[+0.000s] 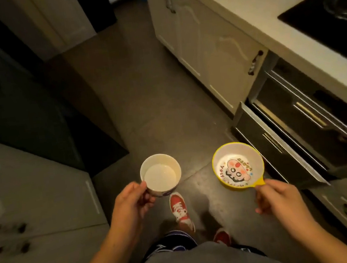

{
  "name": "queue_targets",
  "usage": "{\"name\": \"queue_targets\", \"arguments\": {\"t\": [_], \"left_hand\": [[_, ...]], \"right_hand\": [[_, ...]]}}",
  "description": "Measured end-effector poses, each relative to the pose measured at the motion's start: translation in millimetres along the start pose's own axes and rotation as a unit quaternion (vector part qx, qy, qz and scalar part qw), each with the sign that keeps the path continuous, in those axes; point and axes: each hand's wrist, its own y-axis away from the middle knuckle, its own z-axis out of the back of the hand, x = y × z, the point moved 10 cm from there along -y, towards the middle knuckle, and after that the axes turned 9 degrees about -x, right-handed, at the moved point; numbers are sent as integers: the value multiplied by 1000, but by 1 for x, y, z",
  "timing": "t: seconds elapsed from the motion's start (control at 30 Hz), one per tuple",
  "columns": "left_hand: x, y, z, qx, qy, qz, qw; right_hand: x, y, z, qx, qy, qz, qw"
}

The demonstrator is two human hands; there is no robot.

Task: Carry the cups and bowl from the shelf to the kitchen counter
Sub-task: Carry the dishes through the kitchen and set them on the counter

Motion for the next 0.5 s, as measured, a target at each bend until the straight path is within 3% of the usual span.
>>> {"name": "queue_targets", "arguments": {"t": [0.3, 0.5], "left_hand": [[-63, -147, 33, -74, 13, 12, 997], [-131, -228, -4, -17, -24, -13, 999]], "right_hand": [[119, -113, -134, 61, 44, 38, 996], [170, -167, -146, 35, 29, 37, 998]]}}
